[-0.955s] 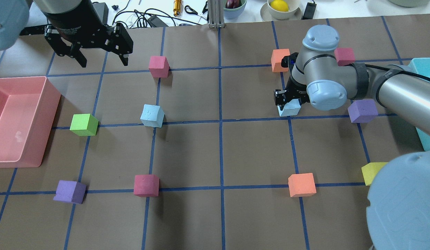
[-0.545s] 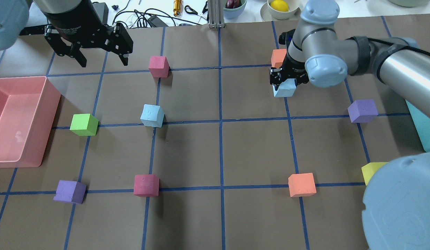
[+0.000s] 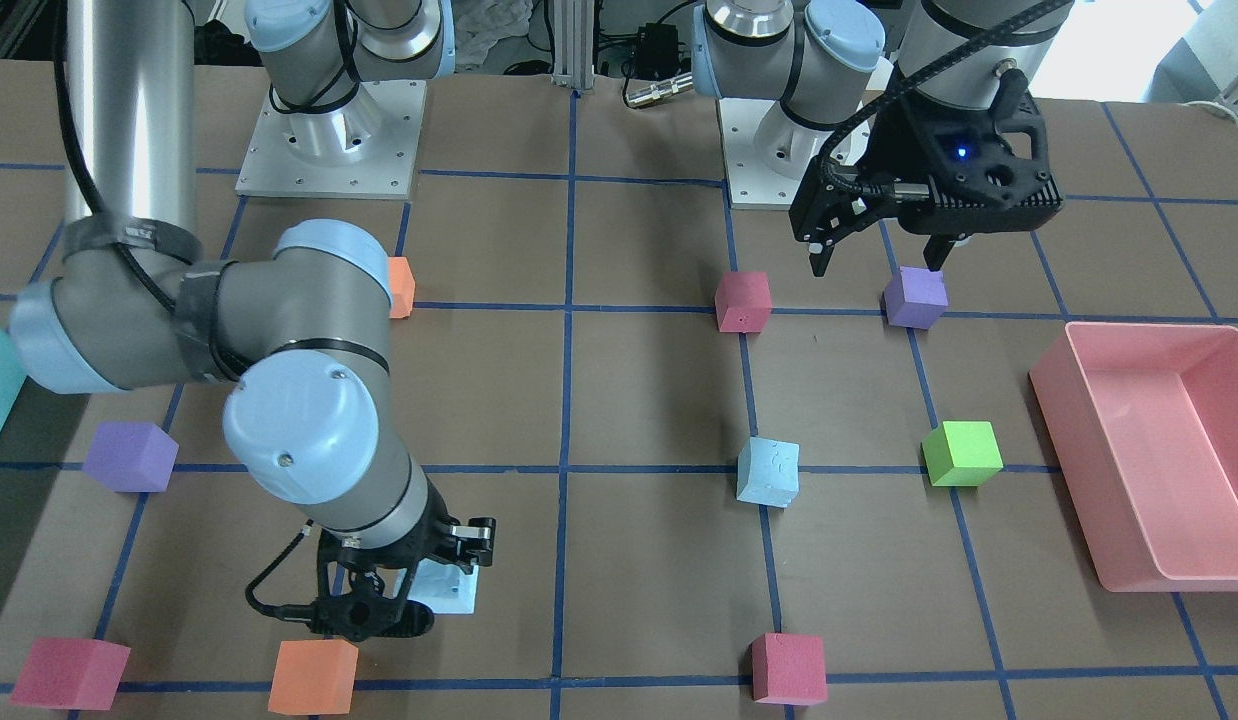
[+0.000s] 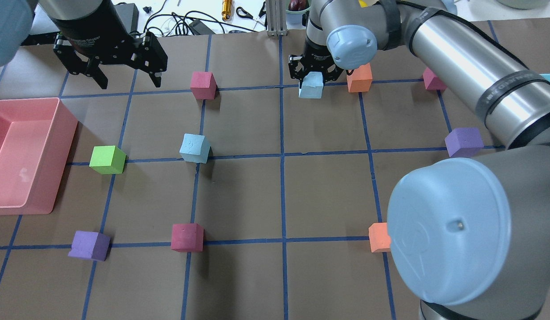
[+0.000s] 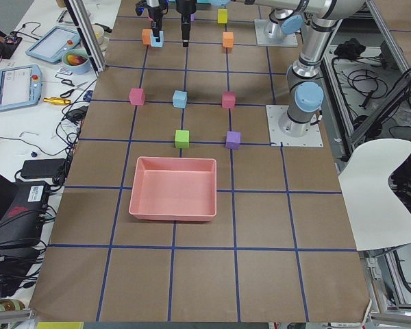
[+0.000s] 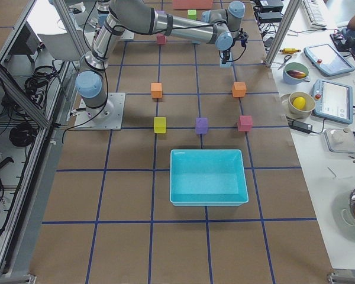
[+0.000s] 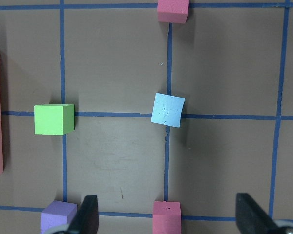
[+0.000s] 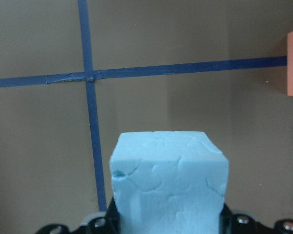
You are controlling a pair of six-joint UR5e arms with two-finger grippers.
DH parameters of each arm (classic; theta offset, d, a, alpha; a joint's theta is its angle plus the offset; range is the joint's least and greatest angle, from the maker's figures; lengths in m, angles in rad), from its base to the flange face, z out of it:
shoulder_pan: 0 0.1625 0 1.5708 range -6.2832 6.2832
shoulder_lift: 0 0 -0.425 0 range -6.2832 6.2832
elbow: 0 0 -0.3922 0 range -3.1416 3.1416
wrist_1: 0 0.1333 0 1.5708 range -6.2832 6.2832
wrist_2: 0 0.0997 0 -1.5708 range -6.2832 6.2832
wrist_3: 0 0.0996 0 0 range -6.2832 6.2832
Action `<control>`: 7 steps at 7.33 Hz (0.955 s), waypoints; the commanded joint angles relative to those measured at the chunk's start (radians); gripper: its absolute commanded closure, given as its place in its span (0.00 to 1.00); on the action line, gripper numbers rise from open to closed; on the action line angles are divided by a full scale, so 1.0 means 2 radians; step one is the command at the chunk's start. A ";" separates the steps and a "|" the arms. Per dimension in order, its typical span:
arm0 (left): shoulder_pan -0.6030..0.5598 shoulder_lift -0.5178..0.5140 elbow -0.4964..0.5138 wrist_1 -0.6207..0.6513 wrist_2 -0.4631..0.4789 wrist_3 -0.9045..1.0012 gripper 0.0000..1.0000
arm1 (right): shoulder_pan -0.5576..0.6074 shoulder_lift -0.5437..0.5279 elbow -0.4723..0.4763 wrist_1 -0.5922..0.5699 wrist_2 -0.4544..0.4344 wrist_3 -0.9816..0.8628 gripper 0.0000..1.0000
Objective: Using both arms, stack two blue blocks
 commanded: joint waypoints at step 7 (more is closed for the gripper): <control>0.053 -0.057 -0.145 0.185 -0.032 0.087 0.00 | 0.039 0.064 -0.025 -0.024 0.014 0.012 1.00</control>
